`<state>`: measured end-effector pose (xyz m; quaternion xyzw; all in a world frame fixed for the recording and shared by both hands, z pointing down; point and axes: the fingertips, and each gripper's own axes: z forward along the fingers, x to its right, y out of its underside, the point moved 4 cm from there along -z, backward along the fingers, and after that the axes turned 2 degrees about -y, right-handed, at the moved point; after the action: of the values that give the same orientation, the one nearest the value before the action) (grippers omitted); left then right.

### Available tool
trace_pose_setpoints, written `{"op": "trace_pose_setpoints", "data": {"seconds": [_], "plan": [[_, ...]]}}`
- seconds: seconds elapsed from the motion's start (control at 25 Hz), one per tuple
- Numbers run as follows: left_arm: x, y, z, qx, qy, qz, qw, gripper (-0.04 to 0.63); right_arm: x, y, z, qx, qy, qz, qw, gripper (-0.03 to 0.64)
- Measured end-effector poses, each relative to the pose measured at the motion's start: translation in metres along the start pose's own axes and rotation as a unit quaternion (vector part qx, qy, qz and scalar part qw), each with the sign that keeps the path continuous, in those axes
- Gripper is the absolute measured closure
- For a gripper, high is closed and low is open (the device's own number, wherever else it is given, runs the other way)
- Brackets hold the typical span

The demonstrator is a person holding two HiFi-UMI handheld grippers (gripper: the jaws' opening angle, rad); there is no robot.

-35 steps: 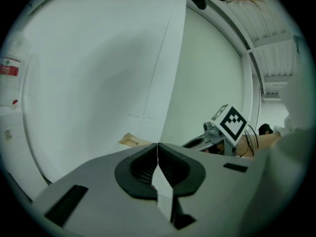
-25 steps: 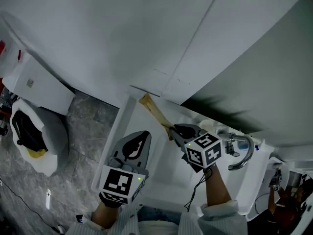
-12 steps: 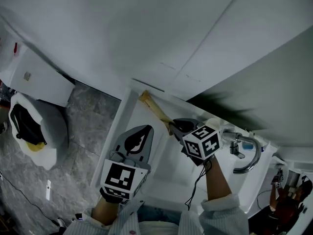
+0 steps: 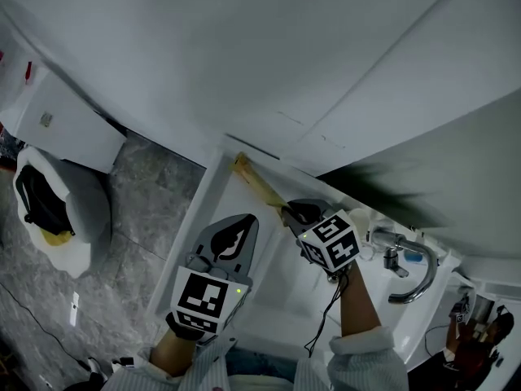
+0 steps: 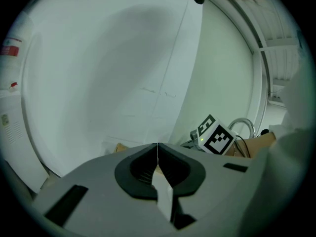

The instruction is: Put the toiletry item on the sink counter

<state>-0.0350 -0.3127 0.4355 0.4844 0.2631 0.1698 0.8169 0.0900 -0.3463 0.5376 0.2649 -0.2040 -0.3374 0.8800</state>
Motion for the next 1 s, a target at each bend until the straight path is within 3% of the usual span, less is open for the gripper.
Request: {"op": "trace_pose_setpoints", "data": {"seconds": [0.24,0.76,1.0], "plan": [[-0.002,0.004,0.003,-0.005,0.0,-0.001,1.0,0.578,0.001,0.003,0.004,-0.019,0.0,-0.051,0.999,0.558],[-0.004,0.008,0.007,-0.011,0.0,-0.005,0.9999,0.577,0.012,0.015,0.017,-0.067,0.038,-0.051,0.996,0.542],[-0.006,0.01,0.005,-0.011,-0.002,-0.008,0.9999,0.578,0.013,0.019,0.019,-0.064,0.046,-0.031,0.996,0.479]]}}
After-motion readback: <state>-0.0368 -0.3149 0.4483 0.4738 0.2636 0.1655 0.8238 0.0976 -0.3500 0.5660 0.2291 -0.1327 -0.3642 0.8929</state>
